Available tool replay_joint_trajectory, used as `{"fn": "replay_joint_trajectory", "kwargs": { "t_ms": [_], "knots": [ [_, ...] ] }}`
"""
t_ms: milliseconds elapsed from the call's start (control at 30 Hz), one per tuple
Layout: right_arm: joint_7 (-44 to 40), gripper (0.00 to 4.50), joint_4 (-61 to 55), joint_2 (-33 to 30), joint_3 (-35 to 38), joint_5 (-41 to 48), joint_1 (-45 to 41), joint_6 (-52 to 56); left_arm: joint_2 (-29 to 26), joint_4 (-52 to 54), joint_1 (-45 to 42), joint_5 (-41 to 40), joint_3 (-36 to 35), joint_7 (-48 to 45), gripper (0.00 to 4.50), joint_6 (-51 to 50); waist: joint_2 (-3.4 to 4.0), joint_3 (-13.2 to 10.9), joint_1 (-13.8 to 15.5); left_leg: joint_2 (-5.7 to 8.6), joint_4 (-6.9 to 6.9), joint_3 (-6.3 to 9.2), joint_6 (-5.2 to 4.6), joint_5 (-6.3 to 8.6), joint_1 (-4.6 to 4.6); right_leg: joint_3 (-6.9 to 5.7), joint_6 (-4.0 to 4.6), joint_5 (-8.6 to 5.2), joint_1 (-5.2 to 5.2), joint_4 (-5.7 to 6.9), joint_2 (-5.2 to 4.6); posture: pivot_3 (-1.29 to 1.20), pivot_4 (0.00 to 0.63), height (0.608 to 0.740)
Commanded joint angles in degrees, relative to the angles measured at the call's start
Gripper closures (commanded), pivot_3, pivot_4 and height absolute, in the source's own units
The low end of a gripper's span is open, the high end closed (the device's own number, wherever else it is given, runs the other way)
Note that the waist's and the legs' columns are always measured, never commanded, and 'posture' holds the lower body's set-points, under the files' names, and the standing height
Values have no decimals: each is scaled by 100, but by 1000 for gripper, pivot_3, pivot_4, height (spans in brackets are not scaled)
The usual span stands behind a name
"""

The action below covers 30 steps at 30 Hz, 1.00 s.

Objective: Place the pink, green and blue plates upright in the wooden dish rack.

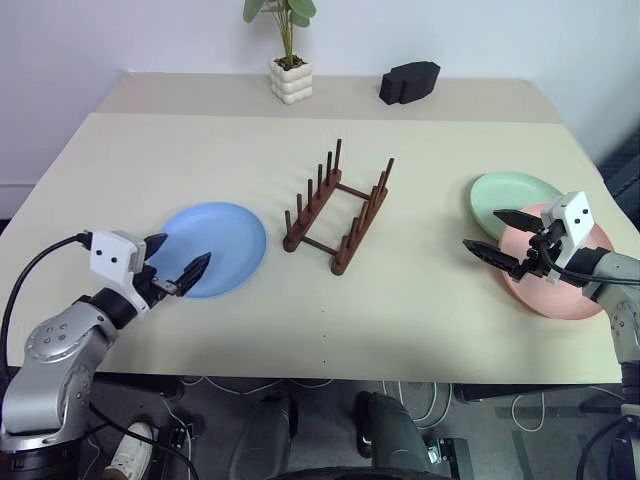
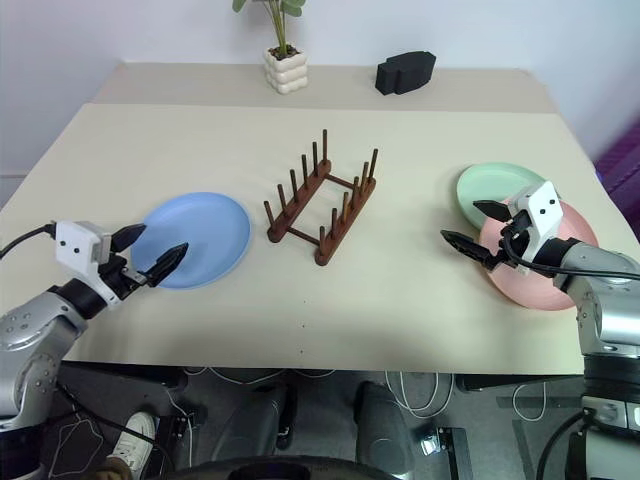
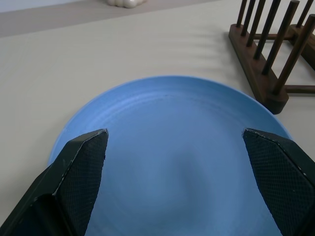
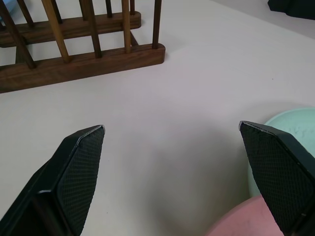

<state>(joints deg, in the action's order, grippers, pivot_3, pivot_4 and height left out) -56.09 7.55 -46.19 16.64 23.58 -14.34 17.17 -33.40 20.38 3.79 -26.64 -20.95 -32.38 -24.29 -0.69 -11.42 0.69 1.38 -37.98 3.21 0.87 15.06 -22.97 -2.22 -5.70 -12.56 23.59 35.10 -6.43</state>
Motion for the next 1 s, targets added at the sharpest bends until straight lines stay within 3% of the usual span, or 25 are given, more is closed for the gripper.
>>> {"fn": "replay_joint_trajectory", "kwargs": {
  "t_ms": [33, 400, 767, 900, 1000],
  "knots": [
    [-5, 25, -110, -67, 89, 39, -55, -54, 2, 144, -26, 9, -29, 4, 0, 132, 0, 0, -1, 0, 0, 0, 0, 0, 0, 0, 0, 0, 0, 0, 0, 0, 150, 740],
    [24, 25, -202, 23, 46, 65, 1, -39, -63, 290, 46, -40, -21, -105, 0, 44, 0, 0, -1, 0, 0, -1, 0, 0, 0, 0, 0, 0, 0, 0, 0, 0, 150, 740],
    [247, 25, -1118, 182, 141, 267, 511, 228, -940, 898, 480, -1075, 49, -1403, 0, -843, 3, 0, 5, -2, 0, -3, 0, 0, -18, 3, 1, 0, 20, 2, -1, 0, 150, 740],
    [292, 25, -1874, 248, 36, 487, 874, 503, -1165, 959, 106, -753, 722, -1440, 0, -932, 7, 1, 22, -1, -1, -1, 0, 0, -20, 3, 1, -1, 21, 2, 0, 0, 150, 740],
    [365, 25, -2350, 319, -99, 586, 1046, 667, -964, 1014, -485, -511, 1584, -1266, 0, -1024, 7, 0, 9, 0, -2, -3, 0, 0, -23, 4, 0, 0, 21, 2, 0, 0, 150, 740]
  ]
}}
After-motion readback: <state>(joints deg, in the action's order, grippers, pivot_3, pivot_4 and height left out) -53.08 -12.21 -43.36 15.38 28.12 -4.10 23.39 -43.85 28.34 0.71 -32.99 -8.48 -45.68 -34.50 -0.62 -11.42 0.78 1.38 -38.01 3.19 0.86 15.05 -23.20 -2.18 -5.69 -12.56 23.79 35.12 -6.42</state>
